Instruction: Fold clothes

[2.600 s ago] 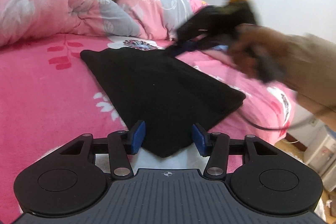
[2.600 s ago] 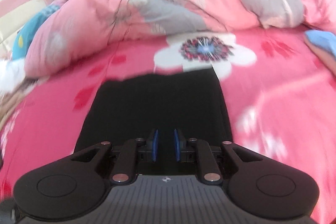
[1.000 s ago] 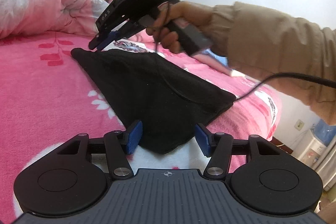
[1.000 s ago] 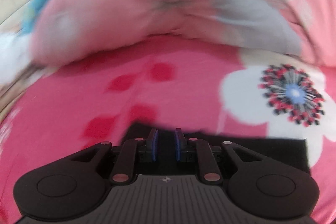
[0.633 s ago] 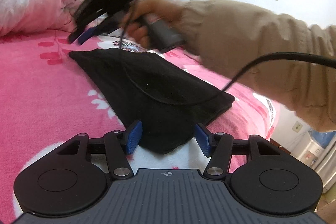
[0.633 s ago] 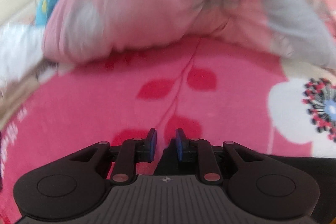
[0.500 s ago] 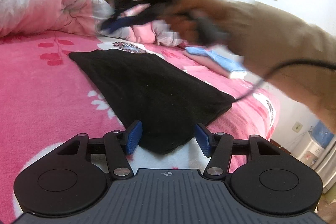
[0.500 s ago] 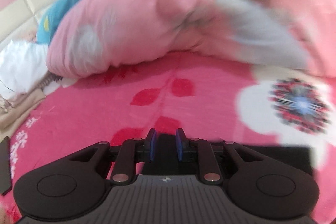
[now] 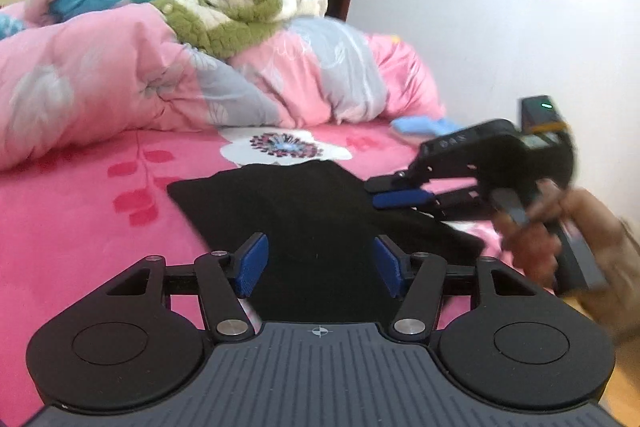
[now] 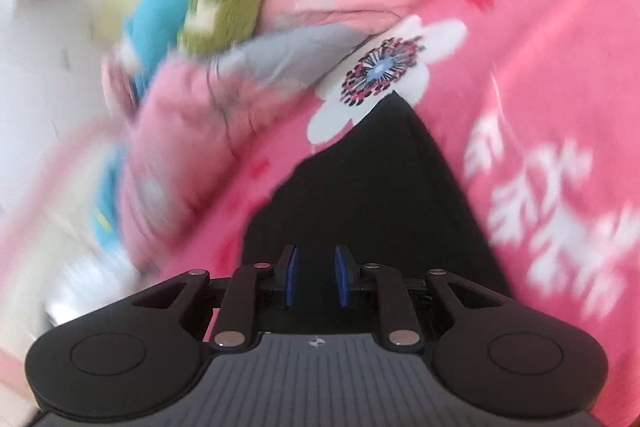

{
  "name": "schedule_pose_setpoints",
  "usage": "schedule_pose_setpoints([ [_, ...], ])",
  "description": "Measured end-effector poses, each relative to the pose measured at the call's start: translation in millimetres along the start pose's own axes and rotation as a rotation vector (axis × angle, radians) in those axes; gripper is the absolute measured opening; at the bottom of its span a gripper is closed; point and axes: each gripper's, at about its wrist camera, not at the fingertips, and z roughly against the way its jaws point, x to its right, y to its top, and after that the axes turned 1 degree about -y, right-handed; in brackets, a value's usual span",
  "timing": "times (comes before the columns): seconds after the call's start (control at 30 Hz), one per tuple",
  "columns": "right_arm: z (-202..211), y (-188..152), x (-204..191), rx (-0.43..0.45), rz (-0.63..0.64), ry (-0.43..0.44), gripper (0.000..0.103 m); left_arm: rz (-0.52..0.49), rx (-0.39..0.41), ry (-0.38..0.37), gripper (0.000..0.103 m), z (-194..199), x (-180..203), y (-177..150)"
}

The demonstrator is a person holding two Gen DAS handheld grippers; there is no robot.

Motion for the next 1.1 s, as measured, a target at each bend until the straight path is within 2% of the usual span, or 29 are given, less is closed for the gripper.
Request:
schedule_pose_setpoints([
  [0.1,-5.6,-9.3,5.0,0.022,-0.013,-0.002,0.022,0.002,-0.053,0.011,0.046,-32.0,6.0,4.8],
  [0.2,-7.1,-15.2,3.7,0.025,0.019,-0.003,0.021,0.044,-0.147,0.065,0.038,-52.0,0.4,-6.6],
  [0.37,4.0,-17.9,14.8,0.063,0.015,-0.007,0.02,0.103,-0.146,0.168,0.037,-20.2,-25.4,-23.8],
  [0.47,8.0,-19.3,13.0,0.077,0.058,-0.035,0.019,0.145,-0.155,0.242,0.036,1.6,-46.7,-25.4],
  [0.53,10.5,-20.3,10.8,0.086,0.091,-0.056,0.019,0.128,-0.126,0.271,0.036,9.6,-48.9,-18.5],
  [0.67,15.3,-22.4,6.3,0.102,0.158,-0.096,0.019,0.077,-0.084,0.171,0.036,-15.0,-35.0,9.6],
  [0.77,18.9,-23.9,3.0,0.115,0.208,-0.127,0.016,0.044,-0.106,0.092,0.034,-55.1,-18.6,17.0],
  [0.87,20.4,-25.3,-2.4,0.123,0.27,-0.156,0.014,0.057,-0.17,0.06,0.029,-95.4,-19.8,15.7],
  [0.97,11.9,-26.1,-12.7,0.11,0.372,-0.179,0.013,0.099,-0.173,0.068,0.027,-103.9,-34.0,9.7],
  [1.0,8.3,-25.7,-12.8,0.103,0.387,-0.187,0.012,0.111,-0.165,0.096,0.026,-99.5,-38.6,9.3],
  [1.1,4.5,-24.1,-3.6,0.101,0.36,-0.181,0.009,0.141,-0.159,0.243,0.023,-80.5,-60.4,6.7],
])
